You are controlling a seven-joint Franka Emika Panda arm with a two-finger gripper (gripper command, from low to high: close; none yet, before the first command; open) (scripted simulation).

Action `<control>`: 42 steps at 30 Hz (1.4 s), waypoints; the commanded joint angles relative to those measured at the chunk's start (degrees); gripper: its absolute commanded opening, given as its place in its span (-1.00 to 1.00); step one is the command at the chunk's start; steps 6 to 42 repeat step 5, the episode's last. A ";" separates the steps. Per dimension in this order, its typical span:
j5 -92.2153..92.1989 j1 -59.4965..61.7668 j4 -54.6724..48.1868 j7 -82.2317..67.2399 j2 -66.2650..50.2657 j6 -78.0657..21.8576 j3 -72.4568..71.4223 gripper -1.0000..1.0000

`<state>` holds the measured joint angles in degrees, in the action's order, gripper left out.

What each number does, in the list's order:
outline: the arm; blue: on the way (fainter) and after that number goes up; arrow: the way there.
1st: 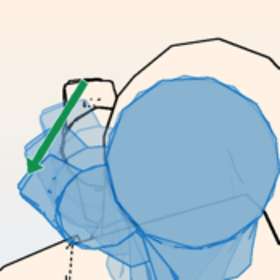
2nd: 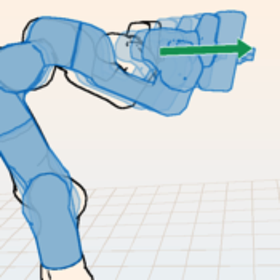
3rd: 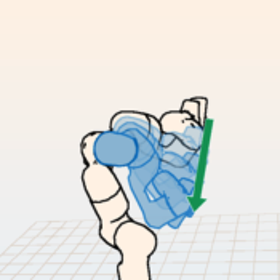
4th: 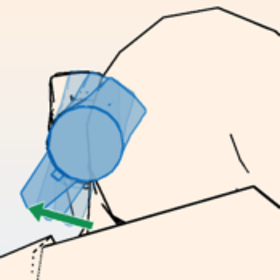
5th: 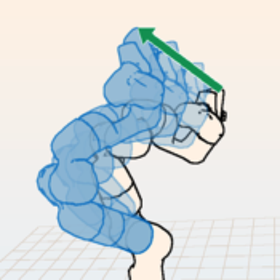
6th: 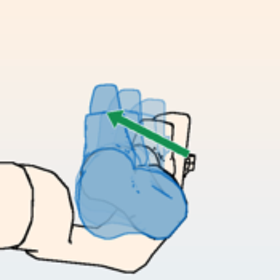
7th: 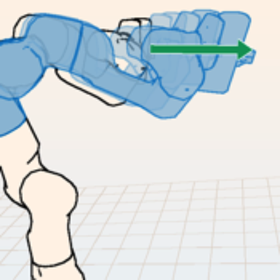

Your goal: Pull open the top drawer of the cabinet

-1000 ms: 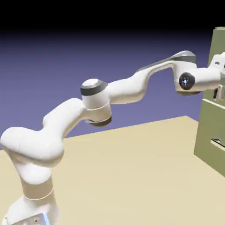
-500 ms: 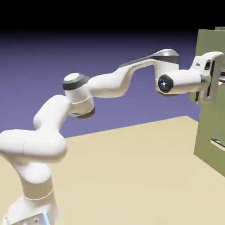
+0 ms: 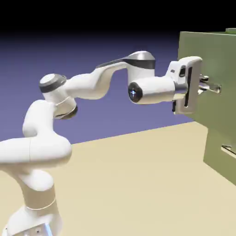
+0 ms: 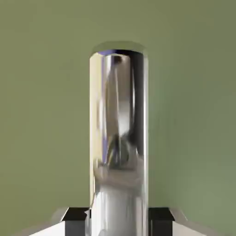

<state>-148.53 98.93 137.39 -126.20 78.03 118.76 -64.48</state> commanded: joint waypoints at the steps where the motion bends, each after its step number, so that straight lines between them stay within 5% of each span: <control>1: 0.49 -1.41 2.10 -0.20 0.38 -0.71 1.06 -1.00; 2: 0.56 -1.54 2.29 -0.21 0.42 -0.78 1.15 -1.00; 3: 0.56 -1.54 2.29 -0.21 0.42 -0.78 1.15 1.00; 42: 1.44 -2.99 4.37 -0.28 0.89 -1.46 2.35 1.00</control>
